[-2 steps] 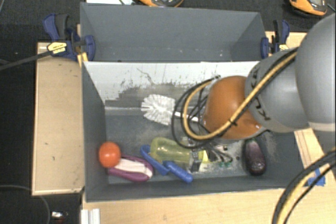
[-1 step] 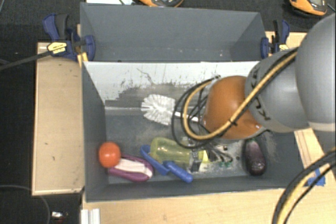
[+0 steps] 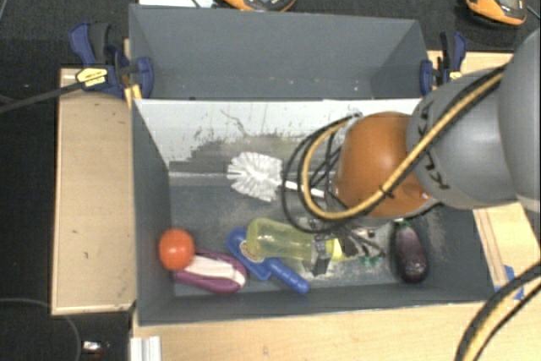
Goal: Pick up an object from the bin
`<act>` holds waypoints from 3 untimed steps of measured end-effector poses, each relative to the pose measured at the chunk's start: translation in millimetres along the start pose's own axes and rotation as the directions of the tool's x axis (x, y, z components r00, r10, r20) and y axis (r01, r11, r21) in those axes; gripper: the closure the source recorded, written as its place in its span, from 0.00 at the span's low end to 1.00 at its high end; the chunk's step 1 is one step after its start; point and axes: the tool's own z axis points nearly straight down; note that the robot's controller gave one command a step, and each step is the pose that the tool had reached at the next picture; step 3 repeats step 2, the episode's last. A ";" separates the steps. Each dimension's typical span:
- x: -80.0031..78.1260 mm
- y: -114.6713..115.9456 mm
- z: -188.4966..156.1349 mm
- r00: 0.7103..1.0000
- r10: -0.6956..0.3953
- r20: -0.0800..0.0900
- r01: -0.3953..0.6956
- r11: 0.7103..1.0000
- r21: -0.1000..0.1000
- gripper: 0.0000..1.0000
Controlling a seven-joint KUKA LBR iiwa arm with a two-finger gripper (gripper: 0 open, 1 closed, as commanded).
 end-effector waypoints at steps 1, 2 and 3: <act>-3.5 0.0 -37.6 1.000 -0.001 0.012 0.001 1.000 0.000 1.00; -3.5 -0.1 -56.8 1.000 -0.003 0.011 0.003 1.000 0.000 1.00; -3.5 -0.1 -56.8 1.000 -0.003 0.011 0.003 1.000 0.000 1.00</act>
Offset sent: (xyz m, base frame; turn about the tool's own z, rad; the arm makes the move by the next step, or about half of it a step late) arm 0.0026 0.0004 0.0297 -0.0009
